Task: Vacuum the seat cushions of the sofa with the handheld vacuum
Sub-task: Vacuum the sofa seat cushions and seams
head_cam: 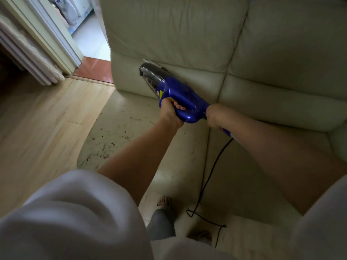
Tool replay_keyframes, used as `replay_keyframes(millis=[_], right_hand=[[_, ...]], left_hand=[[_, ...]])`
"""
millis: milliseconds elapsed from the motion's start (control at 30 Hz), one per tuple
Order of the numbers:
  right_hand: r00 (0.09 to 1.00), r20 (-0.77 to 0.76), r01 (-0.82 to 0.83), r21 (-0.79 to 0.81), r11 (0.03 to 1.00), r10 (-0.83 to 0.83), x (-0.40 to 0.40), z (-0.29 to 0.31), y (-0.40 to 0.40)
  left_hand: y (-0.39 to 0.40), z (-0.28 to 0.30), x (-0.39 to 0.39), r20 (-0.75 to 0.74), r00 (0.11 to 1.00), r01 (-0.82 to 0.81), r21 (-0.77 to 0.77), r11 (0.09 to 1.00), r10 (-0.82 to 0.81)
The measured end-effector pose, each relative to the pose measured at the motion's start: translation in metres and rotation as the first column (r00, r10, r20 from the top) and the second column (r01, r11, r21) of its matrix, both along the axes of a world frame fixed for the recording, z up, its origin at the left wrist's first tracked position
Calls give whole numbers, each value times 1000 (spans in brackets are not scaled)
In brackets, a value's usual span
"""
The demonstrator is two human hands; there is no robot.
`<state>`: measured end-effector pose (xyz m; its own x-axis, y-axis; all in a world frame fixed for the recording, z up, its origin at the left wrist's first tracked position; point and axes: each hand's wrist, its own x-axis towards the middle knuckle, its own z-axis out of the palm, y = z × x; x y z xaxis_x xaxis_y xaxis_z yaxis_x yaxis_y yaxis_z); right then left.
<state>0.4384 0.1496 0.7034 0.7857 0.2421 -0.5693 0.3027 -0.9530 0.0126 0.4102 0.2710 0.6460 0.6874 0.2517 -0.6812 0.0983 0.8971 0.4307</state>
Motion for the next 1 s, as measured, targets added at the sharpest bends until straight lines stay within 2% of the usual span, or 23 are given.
replay_keyframes(millis=[200,400,533,700,900,1000], right_hand=[[1000,1,21,-86,996,-21,-4,7,-46],[998,-12,67,-89,994,-69,-9,20,-91],[979,54,199,-53,979,-197,-9,20,-119],[978,47,204,-33,978,-203,-10,22,-150],[986,10,167,-89,982,-166,-7,26,-187],[985,39,170,-33,985,-169,-6,24,-210]], left_hand=[[-48,7,-3,2,998,58,7,998,-58],[-96,13,-5,22,994,103,18,995,-103],[-124,14,-4,22,991,133,21,991,-134],[-154,16,-1,27,989,145,18,989,-146],[-190,20,2,16,986,168,9,986,-168],[-208,21,3,11,983,185,0,983,-185]])
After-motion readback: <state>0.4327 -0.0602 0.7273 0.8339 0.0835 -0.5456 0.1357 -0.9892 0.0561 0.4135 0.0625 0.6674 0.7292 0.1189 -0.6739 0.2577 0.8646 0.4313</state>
